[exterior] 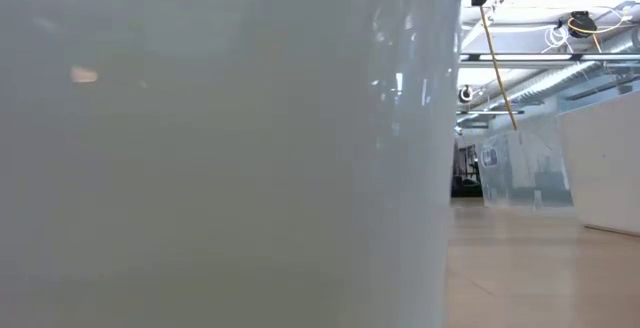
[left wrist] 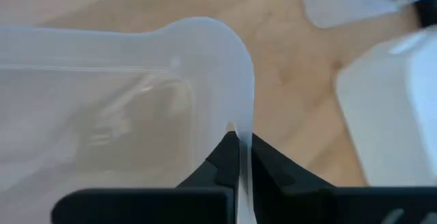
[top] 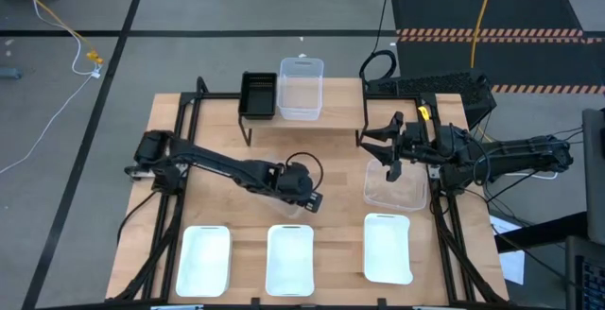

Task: Stack baskets on shelf by color
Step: Stack the left transparent bin on top of the other transparent bin on the shelf

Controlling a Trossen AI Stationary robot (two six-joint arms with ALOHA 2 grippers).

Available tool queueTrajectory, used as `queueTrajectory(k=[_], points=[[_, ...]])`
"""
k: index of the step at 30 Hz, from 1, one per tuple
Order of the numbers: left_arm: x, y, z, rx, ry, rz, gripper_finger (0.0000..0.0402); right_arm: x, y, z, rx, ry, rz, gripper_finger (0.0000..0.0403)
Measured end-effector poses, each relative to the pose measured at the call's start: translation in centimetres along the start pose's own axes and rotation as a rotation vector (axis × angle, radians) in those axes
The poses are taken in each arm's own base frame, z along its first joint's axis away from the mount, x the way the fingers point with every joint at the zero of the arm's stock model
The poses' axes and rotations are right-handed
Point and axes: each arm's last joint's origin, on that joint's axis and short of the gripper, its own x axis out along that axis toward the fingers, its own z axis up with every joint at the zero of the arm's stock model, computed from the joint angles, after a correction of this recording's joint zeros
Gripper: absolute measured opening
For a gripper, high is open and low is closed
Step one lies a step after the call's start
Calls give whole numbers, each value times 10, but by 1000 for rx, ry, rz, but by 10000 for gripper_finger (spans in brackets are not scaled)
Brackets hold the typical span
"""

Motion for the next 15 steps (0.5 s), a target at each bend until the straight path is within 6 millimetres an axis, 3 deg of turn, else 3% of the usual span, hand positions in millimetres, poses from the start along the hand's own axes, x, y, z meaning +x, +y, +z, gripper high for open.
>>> queueTrajectory(k=[7,10,15], points=[[-60,-17,-10,13,152,-204,10,0,0,0,0,0,0,155],[-91,-11,-17,45,267,-215,13,0,0,0,1,-2,0,155],[-138,3,-24,108,304,-194,7,0,0,1,3,-15,2,155]])
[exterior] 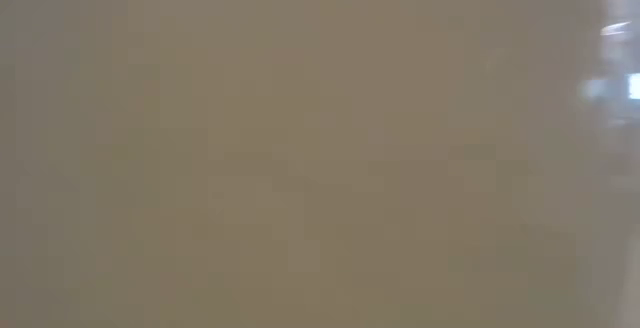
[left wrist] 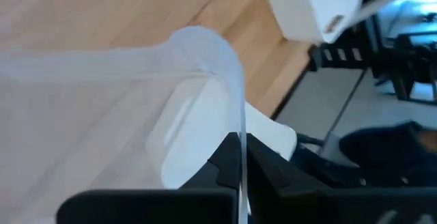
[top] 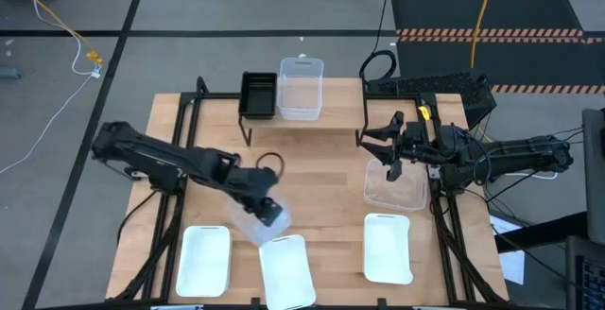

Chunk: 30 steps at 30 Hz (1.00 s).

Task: Stack baskets on shelf by color
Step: Stack the left transparent bin on top of the other transparent bin on the shelf

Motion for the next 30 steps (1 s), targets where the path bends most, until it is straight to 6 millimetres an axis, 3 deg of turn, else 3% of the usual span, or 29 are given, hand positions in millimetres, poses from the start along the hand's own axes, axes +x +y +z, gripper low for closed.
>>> queueTrajectory(k=[5,11,15,20,25,30], points=[[-36,-1,-15,80,-10,-70,7,0,0,0,-5,0,0,155],[-67,5,-45,134,230,-80,8,0,0,0,-19,-1,0,155],[-85,-6,-56,206,291,-155,4,0,0,0,-26,-1,0,155],[-116,-37,-55,461,108,-302,5,0,0,0,-36,-4,1,155],[-150,-62,-50,828,-159,-346,5,0,0,1,-40,-6,1,155],[-183,-71,-40,1316,-565,-124,4,0,0,1,-40,-6,1,155]])
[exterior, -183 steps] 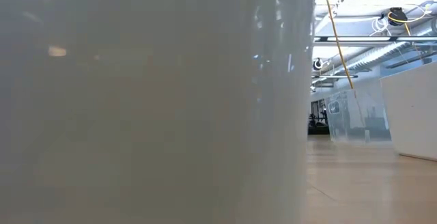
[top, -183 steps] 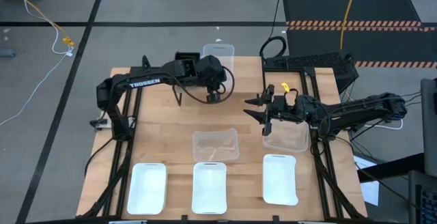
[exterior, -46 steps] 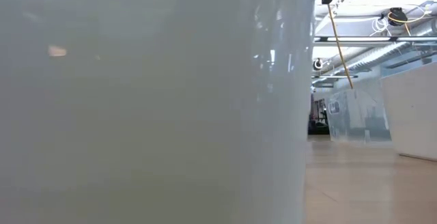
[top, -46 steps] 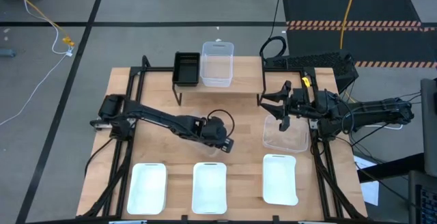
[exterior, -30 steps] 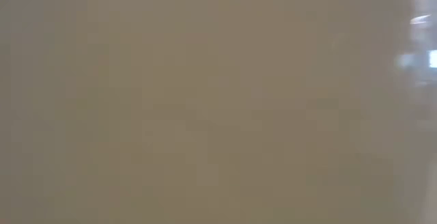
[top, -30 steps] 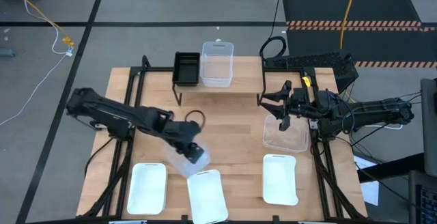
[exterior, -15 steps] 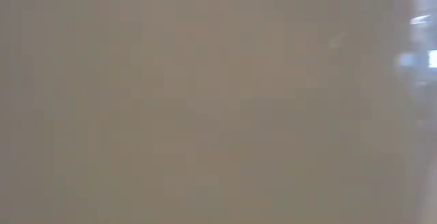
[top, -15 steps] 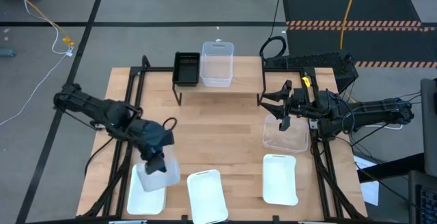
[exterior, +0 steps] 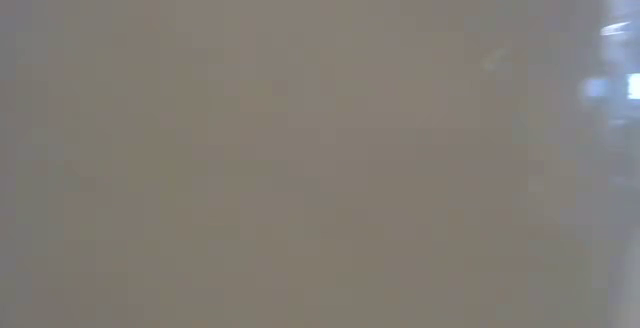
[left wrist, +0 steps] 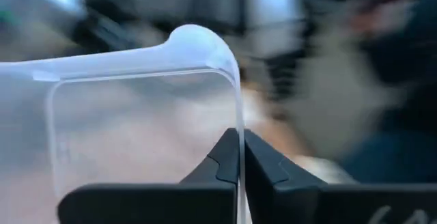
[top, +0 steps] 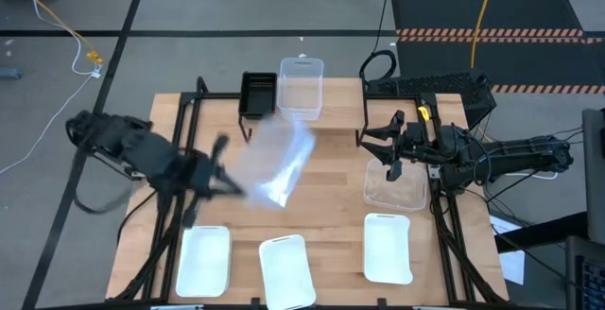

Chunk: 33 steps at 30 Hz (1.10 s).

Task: Stack baskets on shelf by color
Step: Stack the left transparent bin on top of the other transparent bin on the shelf

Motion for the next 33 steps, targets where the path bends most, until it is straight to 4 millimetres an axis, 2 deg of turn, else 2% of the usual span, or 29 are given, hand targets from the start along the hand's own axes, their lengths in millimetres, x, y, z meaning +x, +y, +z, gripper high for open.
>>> queueTrajectory(k=[2,4,7,10,13,20,23,28,33], points=[[-5,11,7,150,-30,187,5,0,0,0,0,1,0,155],[-7,25,11,214,-20,369,10,0,0,0,0,1,0,155],[-5,53,9,192,7,530,10,0,0,0,0,0,0,155],[10,85,-1,156,96,617,5,0,0,0,-5,1,0,155],[34,118,-13,150,184,614,7,1,0,-1,-8,3,0,155],[86,188,-53,188,344,472,8,1,0,-2,-32,13,-1,155],[97,210,-69,159,410,481,10,1,0,-2,-48,20,-1,155],[104,236,-81,100,428,490,6,1,0,-3,-85,25,-2,155],[105,242,-86,70,442,487,14,1,-1,-3,-96,26,-9,155]])
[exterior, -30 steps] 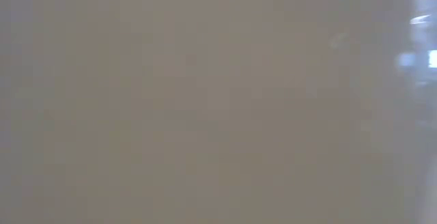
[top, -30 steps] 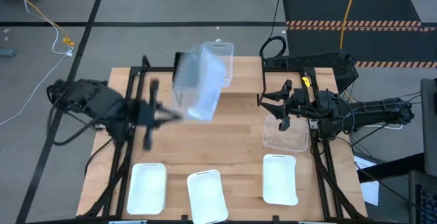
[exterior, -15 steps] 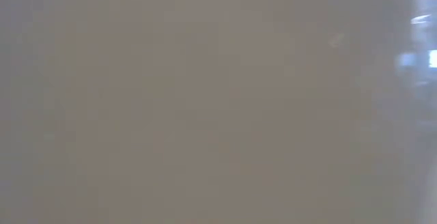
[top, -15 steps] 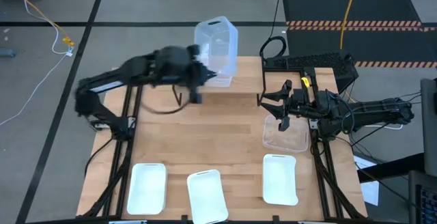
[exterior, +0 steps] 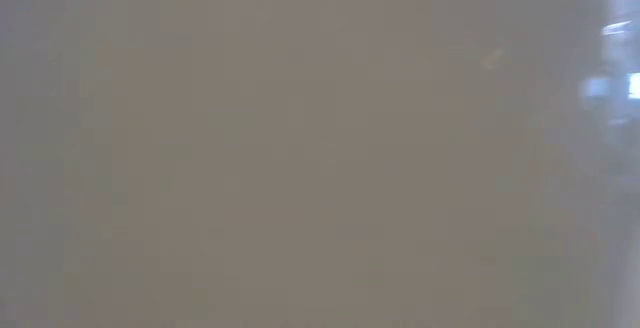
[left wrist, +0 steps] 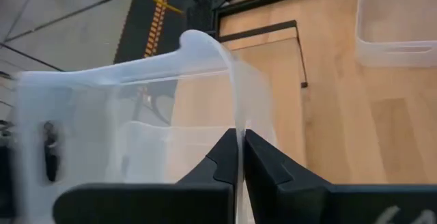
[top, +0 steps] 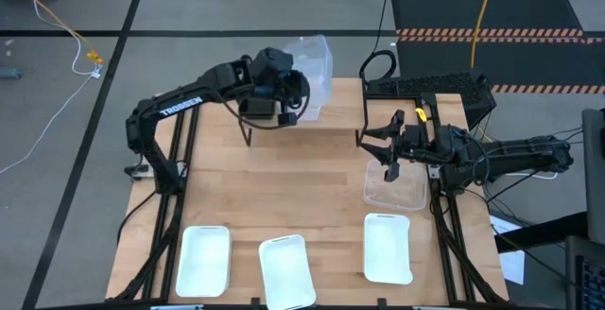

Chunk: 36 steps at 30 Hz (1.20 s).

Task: Stack baskets on shelf by color
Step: Stack the left transparent bin on top of the other transparent bin on the shelf

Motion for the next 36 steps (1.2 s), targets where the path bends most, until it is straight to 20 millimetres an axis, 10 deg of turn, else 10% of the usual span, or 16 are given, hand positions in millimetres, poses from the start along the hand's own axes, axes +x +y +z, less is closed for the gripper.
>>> queueTrajectory(k=[19,36], points=[[15,-3,-11,-21,156,46,6,5,0,-2,14,0,-7,155],[16,-4,-9,-89,154,86,97,5,0,-2,7,1,-7,155]])
